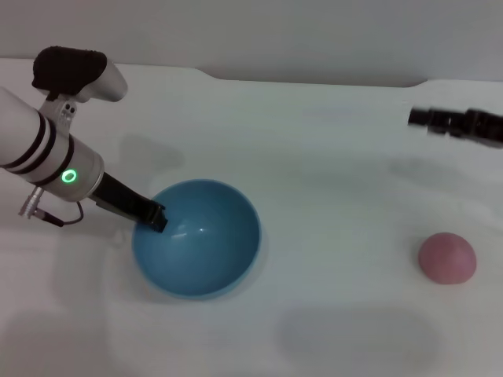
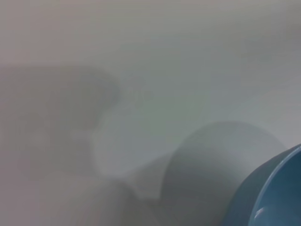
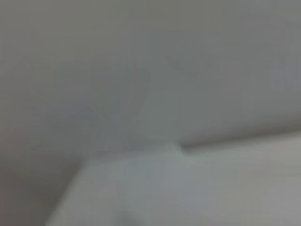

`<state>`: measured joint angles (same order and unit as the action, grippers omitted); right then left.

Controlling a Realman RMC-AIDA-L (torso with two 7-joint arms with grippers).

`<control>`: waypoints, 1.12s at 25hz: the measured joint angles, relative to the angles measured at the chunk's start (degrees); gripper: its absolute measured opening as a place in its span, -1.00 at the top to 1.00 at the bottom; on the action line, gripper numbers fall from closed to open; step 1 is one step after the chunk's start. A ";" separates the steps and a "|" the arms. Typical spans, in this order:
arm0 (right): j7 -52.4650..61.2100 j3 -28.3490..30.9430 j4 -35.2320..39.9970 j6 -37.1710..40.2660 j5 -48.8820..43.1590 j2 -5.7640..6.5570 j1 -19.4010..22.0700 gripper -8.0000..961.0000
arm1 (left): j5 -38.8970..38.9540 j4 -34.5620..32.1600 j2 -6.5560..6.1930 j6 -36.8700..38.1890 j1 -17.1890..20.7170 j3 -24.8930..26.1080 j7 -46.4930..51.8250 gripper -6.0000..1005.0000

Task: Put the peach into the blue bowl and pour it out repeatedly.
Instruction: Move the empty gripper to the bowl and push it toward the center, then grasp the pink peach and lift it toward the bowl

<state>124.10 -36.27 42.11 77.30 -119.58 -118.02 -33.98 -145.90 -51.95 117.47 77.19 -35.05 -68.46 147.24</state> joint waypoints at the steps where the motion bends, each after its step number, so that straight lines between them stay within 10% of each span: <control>1: 3.08 -0.42 1.94 1.58 -4.01 0.25 -1.02 -0.42 | 0.00 -0.02 0.01 -0.14 -0.17 0.00 -0.03 0.99; 11: 21.87 -5.79 5.43 13.94 -39.98 1.92 -12.14 -0.42 | 0.00 -0.08 0.13 -1.08 -1.17 0.00 -0.03 0.99; 28: 25.93 -17.11 -0.08 4.78 -45.68 -0.27 -12.31 -0.42 | 0.52 -0.08 0.31 -1.70 -1.17 0.00 0.15 0.99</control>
<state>150.03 -53.38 42.03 82.09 -165.27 -118.29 -46.29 -145.38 -52.03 117.78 75.49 -36.22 -68.47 147.40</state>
